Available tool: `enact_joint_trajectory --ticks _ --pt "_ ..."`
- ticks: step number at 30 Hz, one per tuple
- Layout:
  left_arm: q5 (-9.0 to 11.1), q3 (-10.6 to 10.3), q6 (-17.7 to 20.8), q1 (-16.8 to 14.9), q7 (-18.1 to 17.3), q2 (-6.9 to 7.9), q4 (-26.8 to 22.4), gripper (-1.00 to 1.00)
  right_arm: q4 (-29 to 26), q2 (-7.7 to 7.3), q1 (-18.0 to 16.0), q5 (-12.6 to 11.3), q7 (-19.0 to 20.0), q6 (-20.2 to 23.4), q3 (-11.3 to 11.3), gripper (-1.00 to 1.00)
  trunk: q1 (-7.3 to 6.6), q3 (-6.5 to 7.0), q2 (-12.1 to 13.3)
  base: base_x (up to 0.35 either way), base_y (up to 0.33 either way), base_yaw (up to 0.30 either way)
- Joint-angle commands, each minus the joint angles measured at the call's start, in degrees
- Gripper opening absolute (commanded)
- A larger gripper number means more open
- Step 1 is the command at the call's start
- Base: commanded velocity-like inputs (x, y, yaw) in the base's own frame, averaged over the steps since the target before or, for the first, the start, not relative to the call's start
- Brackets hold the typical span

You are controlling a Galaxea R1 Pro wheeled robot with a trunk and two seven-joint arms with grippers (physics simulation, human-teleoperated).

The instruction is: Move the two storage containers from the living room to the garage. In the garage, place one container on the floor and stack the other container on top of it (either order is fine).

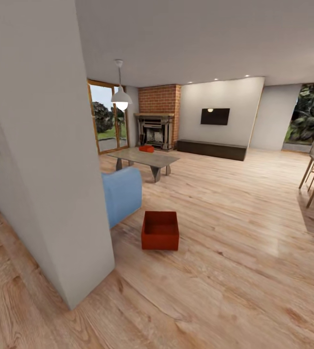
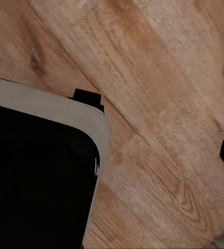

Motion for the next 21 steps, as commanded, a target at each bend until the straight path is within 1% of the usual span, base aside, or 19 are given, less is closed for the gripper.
enact_joint_trajectory --ticks 1,21 --pt "0.27 0.02 -0.1 -0.01 0.04 -0.01 -0.02 1.0 0.15 0.01 -0.06 0.03 -0.09 -0.29 0.25 1.0 0.03 -0.05 -0.02 0.323 0.0 0.0" --pt "0.31 0.02 -0.1 0.01 0.04 0.04 -0.02 1.0 0.15 -0.01 -0.06 0.03 -0.06 -0.51 0.25 1.0 0.03 -0.05 -0.02 0.323 0.0 0.0"
